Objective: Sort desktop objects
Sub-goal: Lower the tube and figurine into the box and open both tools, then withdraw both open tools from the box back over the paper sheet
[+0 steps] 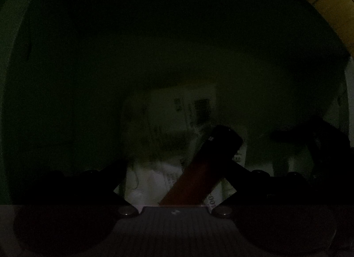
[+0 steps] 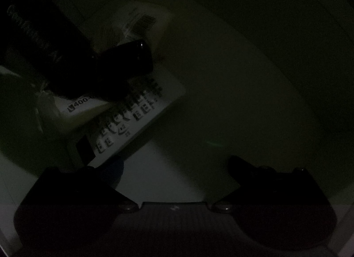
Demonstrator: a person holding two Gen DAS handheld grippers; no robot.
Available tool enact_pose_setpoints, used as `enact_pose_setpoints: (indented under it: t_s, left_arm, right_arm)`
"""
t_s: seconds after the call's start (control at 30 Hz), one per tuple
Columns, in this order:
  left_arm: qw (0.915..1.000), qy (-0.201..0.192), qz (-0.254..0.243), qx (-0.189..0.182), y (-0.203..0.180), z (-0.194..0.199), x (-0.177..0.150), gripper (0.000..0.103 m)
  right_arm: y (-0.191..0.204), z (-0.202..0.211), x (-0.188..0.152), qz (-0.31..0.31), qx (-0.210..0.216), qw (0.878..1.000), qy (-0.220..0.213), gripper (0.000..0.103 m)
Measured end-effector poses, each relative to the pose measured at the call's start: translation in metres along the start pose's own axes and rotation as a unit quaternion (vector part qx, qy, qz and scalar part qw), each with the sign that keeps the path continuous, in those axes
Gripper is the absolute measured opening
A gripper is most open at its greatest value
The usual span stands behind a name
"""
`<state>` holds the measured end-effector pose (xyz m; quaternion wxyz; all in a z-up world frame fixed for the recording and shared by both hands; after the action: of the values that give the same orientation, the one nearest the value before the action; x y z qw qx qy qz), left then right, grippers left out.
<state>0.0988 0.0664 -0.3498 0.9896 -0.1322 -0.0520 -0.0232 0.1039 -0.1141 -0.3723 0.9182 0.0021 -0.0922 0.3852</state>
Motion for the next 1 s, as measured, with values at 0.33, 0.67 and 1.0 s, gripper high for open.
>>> enact_pose_setpoints:
  t_s: [0.33,0.67,1.0]
  left_arm:
    - [1.0000,0.005,0.003,-0.001,-0.008,-0.003,0.005,0.096]
    - [0.9998,0.008,0.013,-0.013,-0.007,0.007,0.009,0.095]
    - [0.9991,-0.029,-0.005,-0.030,-0.023,0.046,0.037,0.095]
  right_arm:
    - [-0.001,0.004,-0.006,0.006,-0.007,1.000,0.003,0.103]
    - [-0.009,0.019,-0.011,-0.006,-0.029,1.000,-0.010,0.102]
    - [-0.056,0.080,-0.001,-0.058,-0.008,0.996,-0.071,0.102]
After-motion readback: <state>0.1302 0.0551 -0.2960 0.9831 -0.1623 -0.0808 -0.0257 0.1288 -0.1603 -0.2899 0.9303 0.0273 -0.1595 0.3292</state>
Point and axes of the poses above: each gripper's, at about its wrist camera, not at the fingertips, and z roughly against the way its jaws point, y to its left, x to its top, the point moved 2 cm from there along -z, roughly the way its jaws point, and after that the axes turned 7 degrees about y, right-handed, at the moved point
